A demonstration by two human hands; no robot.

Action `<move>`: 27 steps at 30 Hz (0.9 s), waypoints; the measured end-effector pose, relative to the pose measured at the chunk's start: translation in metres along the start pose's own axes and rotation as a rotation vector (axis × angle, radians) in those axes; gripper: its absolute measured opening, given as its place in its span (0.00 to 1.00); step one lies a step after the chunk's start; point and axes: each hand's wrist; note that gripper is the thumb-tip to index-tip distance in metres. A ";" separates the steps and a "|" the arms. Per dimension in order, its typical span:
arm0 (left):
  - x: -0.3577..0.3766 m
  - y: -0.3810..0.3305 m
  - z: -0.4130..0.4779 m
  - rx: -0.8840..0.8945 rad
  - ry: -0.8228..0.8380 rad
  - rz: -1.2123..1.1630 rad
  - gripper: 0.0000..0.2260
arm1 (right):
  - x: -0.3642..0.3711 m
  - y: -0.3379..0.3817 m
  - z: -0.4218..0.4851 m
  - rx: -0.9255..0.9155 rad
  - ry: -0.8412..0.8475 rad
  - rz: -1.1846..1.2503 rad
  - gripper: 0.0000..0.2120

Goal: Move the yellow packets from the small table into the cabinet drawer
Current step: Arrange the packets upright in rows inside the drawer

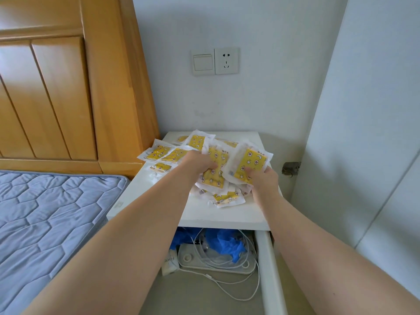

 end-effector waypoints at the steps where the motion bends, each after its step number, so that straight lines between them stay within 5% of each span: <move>1: 0.001 0.003 -0.004 0.023 0.011 -0.018 0.22 | -0.003 0.006 -0.001 0.058 -0.004 0.108 0.10; 9: -0.012 0.033 -0.051 0.140 0.059 -0.294 0.08 | -0.029 0.049 -0.043 0.220 0.065 0.360 0.12; 18: -0.028 0.128 -0.113 0.024 0.288 -0.527 0.11 | -0.034 0.031 -0.153 0.297 0.234 0.317 0.14; 22: -0.031 0.193 -0.114 -0.131 0.347 -0.571 0.14 | -0.043 -0.007 -0.195 0.395 0.313 0.184 0.15; 27: -0.025 0.251 -0.095 -0.400 0.185 -0.327 0.14 | -0.048 -0.049 -0.219 0.665 0.273 -0.223 0.11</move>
Point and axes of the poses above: each hand's wrist, its own z-axis towards the middle knuckle, its own x-axis out of the palm, y = z × x, and after that the axes turned 14 degrees about -x, right-handed
